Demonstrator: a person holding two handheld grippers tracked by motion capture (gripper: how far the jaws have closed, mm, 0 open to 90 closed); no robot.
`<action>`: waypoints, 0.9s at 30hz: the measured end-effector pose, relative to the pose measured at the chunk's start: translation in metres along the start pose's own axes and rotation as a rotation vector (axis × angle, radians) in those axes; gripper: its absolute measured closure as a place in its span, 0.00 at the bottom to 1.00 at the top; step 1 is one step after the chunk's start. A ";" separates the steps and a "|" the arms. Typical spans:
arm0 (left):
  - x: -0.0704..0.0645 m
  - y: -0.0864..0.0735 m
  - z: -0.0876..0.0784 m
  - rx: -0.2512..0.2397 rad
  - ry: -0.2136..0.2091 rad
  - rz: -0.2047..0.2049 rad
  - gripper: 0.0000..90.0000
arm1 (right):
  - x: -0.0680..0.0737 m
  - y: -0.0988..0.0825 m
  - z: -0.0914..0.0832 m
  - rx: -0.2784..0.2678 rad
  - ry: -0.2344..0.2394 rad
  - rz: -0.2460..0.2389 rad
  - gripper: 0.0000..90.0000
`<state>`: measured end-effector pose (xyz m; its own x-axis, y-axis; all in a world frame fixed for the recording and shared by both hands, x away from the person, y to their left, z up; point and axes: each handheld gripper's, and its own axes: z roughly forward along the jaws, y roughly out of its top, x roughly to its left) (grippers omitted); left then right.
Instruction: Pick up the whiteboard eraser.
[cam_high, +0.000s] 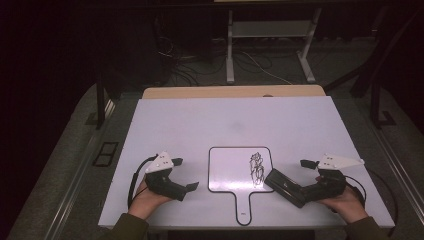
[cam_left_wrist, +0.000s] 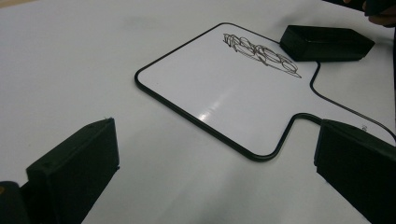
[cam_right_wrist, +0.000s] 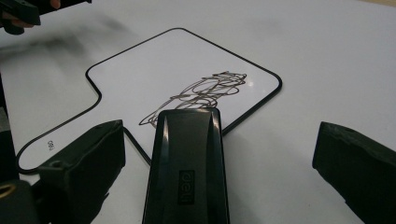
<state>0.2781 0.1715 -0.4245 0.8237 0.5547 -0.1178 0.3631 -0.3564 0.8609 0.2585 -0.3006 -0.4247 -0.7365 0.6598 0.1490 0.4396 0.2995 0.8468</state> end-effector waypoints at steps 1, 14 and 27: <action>0.000 0.000 0.000 0.000 0.000 0.004 0.00 | 0.000 0.000 0.000 0.000 0.000 0.000 0.01; 0.000 -0.001 -0.004 -0.002 0.009 -0.003 0.00 | 0.002 0.005 -0.003 -0.003 -0.002 0.000 0.01; 0.001 -0.003 0.000 0.033 0.003 0.001 0.00 | 0.004 0.013 -0.001 0.070 -0.001 -0.027 0.01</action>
<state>0.2775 0.1734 -0.4274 0.8224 0.5570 -0.1154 0.3768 -0.3815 0.8440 0.2604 -0.2944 -0.4123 -0.7483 0.6514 0.1258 0.4544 0.3651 0.8125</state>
